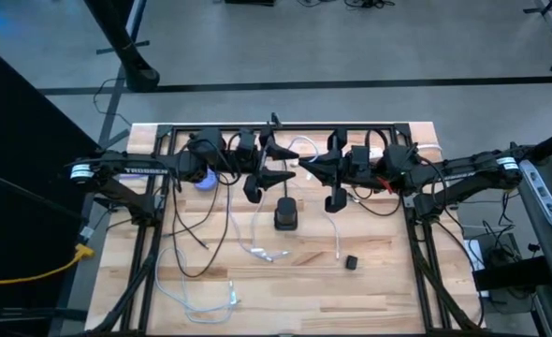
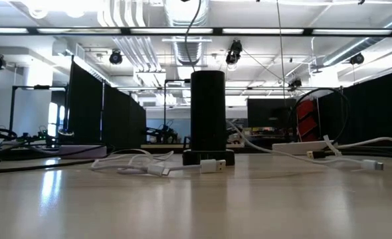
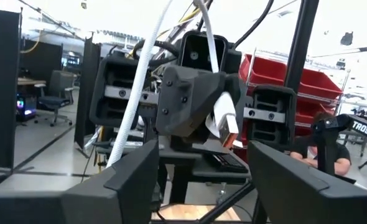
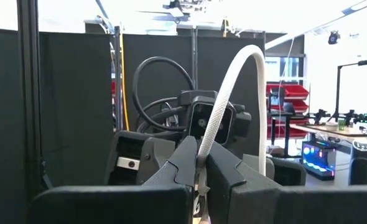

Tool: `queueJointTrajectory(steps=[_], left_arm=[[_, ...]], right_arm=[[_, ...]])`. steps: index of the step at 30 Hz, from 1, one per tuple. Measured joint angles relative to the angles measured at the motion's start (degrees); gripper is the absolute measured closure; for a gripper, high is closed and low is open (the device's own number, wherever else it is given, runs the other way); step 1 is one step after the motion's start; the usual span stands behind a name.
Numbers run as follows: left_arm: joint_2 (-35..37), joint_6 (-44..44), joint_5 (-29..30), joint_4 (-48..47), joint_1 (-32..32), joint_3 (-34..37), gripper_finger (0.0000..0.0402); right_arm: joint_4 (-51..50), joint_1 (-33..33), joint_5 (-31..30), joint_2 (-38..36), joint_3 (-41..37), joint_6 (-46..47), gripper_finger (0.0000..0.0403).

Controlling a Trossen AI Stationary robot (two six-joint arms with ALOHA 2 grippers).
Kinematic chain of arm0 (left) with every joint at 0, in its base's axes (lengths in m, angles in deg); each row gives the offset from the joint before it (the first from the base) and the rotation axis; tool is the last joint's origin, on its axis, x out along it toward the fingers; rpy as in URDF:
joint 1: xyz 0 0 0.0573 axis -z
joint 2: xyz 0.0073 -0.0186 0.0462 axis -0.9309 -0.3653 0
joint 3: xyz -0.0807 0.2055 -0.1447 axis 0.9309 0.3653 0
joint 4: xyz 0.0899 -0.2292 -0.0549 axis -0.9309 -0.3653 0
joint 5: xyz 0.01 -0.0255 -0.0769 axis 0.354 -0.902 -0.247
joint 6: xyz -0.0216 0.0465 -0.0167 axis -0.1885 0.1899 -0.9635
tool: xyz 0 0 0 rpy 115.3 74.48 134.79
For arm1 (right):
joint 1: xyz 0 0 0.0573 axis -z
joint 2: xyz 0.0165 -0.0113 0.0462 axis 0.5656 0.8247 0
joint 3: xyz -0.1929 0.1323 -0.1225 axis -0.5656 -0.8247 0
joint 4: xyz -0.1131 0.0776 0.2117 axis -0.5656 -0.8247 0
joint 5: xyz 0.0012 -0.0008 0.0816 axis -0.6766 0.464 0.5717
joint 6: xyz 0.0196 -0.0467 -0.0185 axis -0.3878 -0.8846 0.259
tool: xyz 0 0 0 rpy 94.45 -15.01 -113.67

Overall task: Insert USB
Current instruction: Insert the white charger cable into the white outlet extension

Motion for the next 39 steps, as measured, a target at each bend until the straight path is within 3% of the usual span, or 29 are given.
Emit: queueJointTrajectory(steps=[6, 15, 23, 31, 36, 39], left_arm=[[0.0, 1.8, 1.5, 0.9, 0.0, 0.0, 0.0176], [0.0, 3.7, 2.9, 0.9, 0.0, 0.0, 0.0226], [0.0, 3.6, 2.2, 1.9, 0.2, 0.0, 0.0296], [0.0, 3.5, -0.1, 2.2, 0.1, 0.0, 0.0393], [0.0, 3.1, -0.5, 1.9, 0.1, 0.0, 0.0398], [0.0, 1.6, -0.5, 1.7, 0.1, 0.0, 0.0398]], right_arm=[[0.0, 0.0, -0.2, 0.0, 0.0, 0.7, 0.0403], [-0.2, 0.0, -0.3, 0.0, 0.0, 0.7, 0.0403], [-0.7, 0.0, -0.6, 0.0, 0.0, 0.4, 0.0403], [-1.7, 0.0, -2.1, 0.0, 0.0, 0.0, 0.0403], [-3.0, 0.0, -2.1, -0.1, 0.1, 0.0, 0.0398], [-5.8, 0.0, -3.0, -0.3, 0.2, 2.6, 0.036]])
